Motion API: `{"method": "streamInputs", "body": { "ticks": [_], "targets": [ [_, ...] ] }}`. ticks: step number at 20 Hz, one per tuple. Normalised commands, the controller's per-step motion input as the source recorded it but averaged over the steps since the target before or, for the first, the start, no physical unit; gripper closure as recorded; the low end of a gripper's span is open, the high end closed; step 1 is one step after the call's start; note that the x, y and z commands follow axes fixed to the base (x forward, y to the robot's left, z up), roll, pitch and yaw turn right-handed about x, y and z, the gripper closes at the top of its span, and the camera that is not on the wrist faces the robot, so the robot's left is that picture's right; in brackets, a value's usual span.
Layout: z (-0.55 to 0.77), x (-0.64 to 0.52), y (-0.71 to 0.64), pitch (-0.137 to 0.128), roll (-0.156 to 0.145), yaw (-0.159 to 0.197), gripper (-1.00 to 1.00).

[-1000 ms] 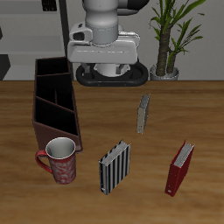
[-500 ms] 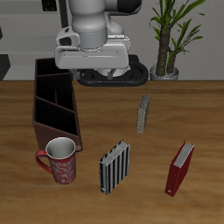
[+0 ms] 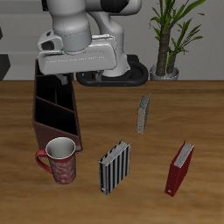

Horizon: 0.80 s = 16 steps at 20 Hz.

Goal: Place the red mug into the right desk caddy's right compartment

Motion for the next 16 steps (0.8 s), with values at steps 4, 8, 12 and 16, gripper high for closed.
{"method": "streamInputs", "body": {
  "ticks": [4,8,12,16],
  "targets": [
    [-0.02,0.29,-0.25,-0.009,0.018,0.028,-1.00],
    [-0.06,0.17,-0.21,-0.007,-0.022,-0.016,-1.00],
    [-0.13,0.22,-0.26,-0.006,-0.003,-0.019,-1.00],
    [-0.17,0.07,-0.09,-0.040,-0.009,0.014,-1.00]
  ]
}}
